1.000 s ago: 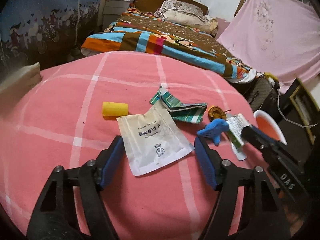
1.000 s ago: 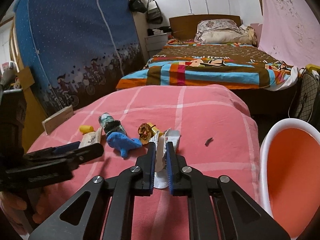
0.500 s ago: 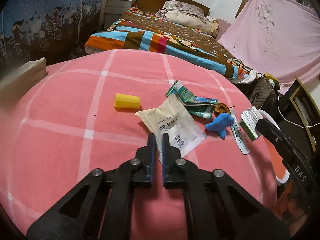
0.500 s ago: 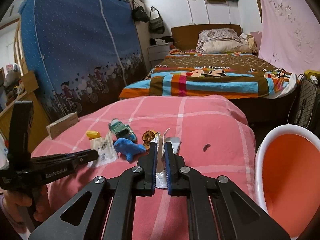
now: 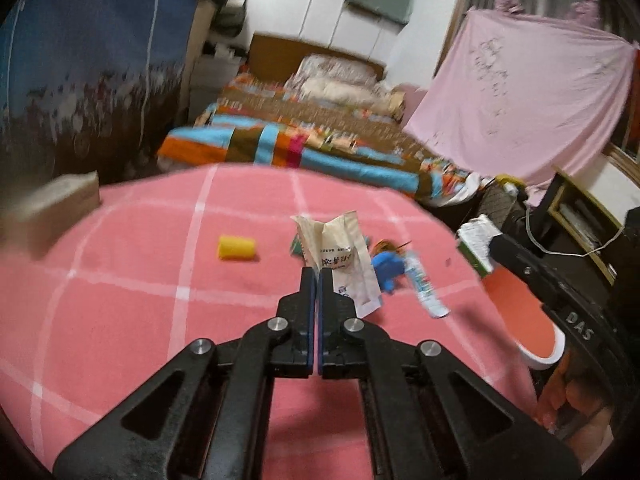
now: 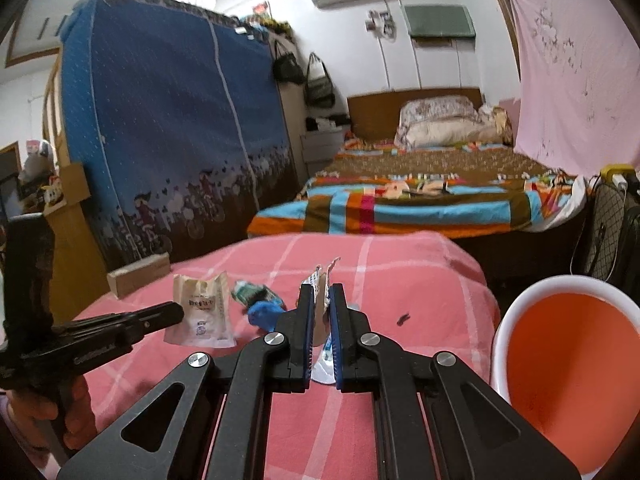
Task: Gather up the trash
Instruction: 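Carry both items over the orange basin and open both tools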
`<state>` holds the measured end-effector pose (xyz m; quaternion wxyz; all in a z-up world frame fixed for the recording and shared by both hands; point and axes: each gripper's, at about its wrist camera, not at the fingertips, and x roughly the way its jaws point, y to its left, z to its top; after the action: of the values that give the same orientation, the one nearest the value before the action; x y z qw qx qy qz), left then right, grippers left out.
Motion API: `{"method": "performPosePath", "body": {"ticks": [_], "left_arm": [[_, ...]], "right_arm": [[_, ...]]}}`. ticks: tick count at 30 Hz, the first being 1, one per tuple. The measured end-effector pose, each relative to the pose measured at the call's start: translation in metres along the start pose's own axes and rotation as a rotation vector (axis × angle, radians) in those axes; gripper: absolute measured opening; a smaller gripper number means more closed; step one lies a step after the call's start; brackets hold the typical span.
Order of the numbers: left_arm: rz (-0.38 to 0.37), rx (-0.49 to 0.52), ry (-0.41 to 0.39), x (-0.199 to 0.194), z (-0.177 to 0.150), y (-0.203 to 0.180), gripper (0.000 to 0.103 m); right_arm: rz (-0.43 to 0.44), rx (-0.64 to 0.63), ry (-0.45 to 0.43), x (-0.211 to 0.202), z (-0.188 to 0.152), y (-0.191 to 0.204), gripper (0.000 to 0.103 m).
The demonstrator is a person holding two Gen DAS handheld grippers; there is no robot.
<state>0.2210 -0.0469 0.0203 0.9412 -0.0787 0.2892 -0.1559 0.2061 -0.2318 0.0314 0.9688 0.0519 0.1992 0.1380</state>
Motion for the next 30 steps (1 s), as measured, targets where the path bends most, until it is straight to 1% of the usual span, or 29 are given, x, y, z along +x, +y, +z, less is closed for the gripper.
{"method": "performPosePath", "body": {"ticks": [7,13,17,20,25,30], "left_arm": [[-0.026,0.088,-0.097,-0.017,0.004,-0.024,0.000],[-0.080,0.125,-0.177,-0.025,0.010,-0.048,0.000],[-0.126,0.160,-0.214,-0.024,0.013,-0.070,0.000],[-0.165,0.194,-0.225,-0.020,0.014,-0.089,0.000],[-0.237,0.233,-0.215,-0.012,0.013,-0.121,0.000],[-0.285,0.245,-0.166,0.002,0.010,-0.147,0.000]], "right_arm": [[-0.008,0.003,-0.116,-0.023,0.002,-0.006,0.006],[-0.085,-0.039,-0.235,-0.049,0.006,-0.013,0.006],[-0.123,-0.029,-0.278,-0.064,0.006,-0.026,0.006],[-0.152,-0.010,-0.295,-0.073,0.006,-0.039,0.006],[-0.212,0.031,-0.306,-0.088,0.005,-0.061,0.006],[-0.288,0.072,-0.301,-0.100,0.001,-0.084,0.006]]}}
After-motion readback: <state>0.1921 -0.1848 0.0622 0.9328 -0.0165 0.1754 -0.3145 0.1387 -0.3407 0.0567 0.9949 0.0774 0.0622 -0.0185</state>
